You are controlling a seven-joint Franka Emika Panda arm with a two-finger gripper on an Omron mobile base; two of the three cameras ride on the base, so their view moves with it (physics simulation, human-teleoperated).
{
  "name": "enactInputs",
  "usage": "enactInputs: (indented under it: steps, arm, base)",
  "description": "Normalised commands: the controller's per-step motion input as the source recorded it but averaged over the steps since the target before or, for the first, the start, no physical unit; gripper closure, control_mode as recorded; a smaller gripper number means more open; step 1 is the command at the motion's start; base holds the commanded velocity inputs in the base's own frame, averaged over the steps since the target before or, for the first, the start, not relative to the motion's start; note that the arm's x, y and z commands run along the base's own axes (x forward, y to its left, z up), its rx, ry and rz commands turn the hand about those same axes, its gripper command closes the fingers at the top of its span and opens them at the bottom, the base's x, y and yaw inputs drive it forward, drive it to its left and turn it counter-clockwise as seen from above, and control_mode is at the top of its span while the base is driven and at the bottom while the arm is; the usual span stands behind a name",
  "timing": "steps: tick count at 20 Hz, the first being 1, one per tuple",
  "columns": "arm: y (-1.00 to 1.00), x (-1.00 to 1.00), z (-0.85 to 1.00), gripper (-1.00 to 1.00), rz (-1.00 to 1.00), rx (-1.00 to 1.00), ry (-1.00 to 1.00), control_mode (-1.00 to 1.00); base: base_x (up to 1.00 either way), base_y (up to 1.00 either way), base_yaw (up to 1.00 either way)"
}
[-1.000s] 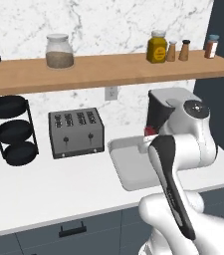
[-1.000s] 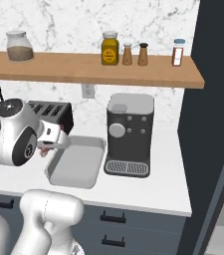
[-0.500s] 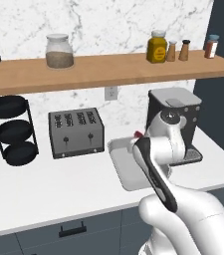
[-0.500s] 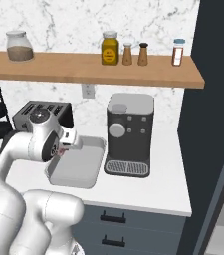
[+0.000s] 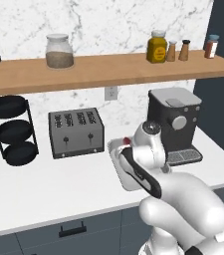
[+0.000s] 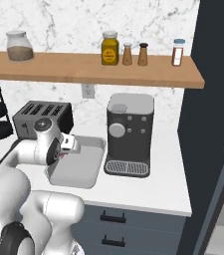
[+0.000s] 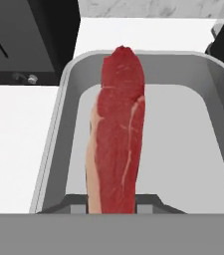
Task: Place one sweet potato and one steak in each tupperware on the nearby counter, to pack two identical lunches.
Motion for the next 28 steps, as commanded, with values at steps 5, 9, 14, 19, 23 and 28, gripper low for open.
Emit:
enactInputs:
  steps: [5,9,14,19,23,28]
  arm:
    - [0.00,0.28,-0.39,1.00,0.00,0.00,0.02,-1.00]
    - [0.04,0.29,-0.42,-1.00,0.00,0.00,0.00,-1.00]
    - [0.01,0.18,-0.16,-1.00,0.00,0.00,0.00,-1.00]
    - [0.00,0.09,0.06,-1.00,0.00,0.02,0.04,-1.00]
    - [-0.08,-0.48,0.49,-1.00,0.00,0.00,0.00,-1.00]
    - [-0.11,-0.84,0.64,-1.00,0.00,0.00,0.00,-1.00]
  base:
    - [0.00,0.00,0.00]
    - [0.00,0.00,0.00]
    - [0.00,0.00,0.00]
    - [0.00,0.00,0.00]
    - [0.00,0.00,0.00]
    - [0.00,0.00,0.00]
